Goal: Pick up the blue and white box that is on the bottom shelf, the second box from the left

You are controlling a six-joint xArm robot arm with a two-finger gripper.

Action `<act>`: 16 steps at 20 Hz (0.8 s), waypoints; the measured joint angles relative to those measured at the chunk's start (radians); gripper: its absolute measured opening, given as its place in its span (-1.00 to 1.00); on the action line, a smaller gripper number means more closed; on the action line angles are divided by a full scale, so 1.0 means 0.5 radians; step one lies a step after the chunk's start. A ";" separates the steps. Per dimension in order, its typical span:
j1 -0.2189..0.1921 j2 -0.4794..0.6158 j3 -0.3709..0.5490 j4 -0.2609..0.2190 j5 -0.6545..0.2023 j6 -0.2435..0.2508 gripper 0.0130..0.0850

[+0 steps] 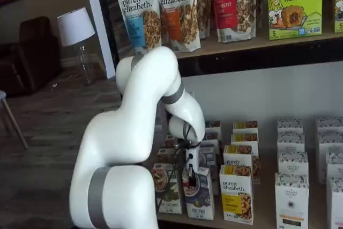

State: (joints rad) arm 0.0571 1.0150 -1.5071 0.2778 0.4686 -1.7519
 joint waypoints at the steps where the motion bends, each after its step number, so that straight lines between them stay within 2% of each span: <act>1: 0.001 0.000 0.002 -0.005 -0.004 0.005 0.00; 8: 0.000 -0.003 0.020 -0.034 -0.027 0.027 0.00; 11: -0.004 -0.008 0.023 0.008 -0.007 -0.013 -0.22; 16: -0.005 -0.016 0.043 -0.051 -0.032 0.036 -0.22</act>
State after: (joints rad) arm 0.0547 1.0072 -1.4856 0.2525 0.4526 -1.7340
